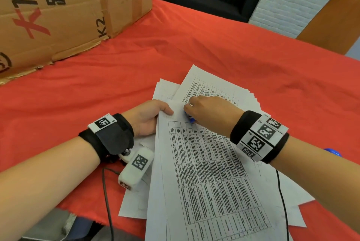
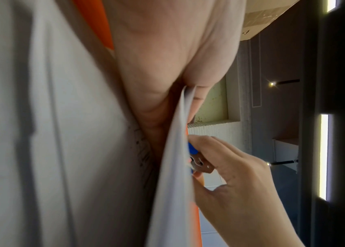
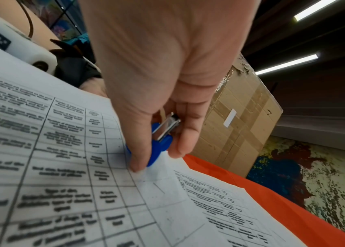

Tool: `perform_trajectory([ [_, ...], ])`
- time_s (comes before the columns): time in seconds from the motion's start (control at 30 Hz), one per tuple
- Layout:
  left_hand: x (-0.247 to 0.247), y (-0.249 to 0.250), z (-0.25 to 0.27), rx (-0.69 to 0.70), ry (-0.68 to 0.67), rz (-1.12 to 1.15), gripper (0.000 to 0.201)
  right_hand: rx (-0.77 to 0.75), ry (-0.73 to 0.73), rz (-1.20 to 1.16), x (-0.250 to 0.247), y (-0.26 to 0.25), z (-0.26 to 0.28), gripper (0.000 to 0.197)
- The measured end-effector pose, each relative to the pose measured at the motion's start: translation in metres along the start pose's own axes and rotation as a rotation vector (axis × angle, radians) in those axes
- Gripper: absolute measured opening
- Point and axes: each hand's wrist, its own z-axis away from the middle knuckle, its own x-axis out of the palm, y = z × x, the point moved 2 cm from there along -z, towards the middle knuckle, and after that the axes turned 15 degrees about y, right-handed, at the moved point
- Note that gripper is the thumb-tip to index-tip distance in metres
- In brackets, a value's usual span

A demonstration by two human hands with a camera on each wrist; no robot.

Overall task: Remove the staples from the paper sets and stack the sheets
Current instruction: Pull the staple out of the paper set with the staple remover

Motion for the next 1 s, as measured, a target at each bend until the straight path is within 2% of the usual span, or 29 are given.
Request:
perform_trajectory([
  [0.17, 0.008, 0.003, 0.003, 0.055, 0.041, -0.147, 0.044, 0.024, -0.021, -0.075, -0.005, 0.0, -0.002, 0.017],
  [0.33, 0.014, 0.002, 0.005, 0.232, 0.187, -0.281, 0.036, 0.055, 0.019, -0.157, -0.009, -0.004, 0.001, 0.022],
  [0.47, 0.011, 0.001, 0.008, 0.313, 0.235, -0.331, 0.037, 0.112, 0.028, -0.311, -0.006, 0.004, 0.002, 0.028],
  [0.6, 0.01, 0.002, 0.011, 0.339, 0.258, -0.358, 0.031, 0.139, 0.051, -0.466, -0.001, 0.014, 0.002, 0.026],
  [0.73, 0.007, 0.002, 0.011, 0.334, 0.26, -0.361, 0.033, 0.229, 0.069, -0.587, 0.003, 0.021, 0.004, 0.027],
  [1.0, 0.004, 0.0, 0.011, 0.3, 0.217, -0.338, 0.035, 0.285, 0.073, -0.647, 0.01, 0.032, 0.01, 0.025],
])
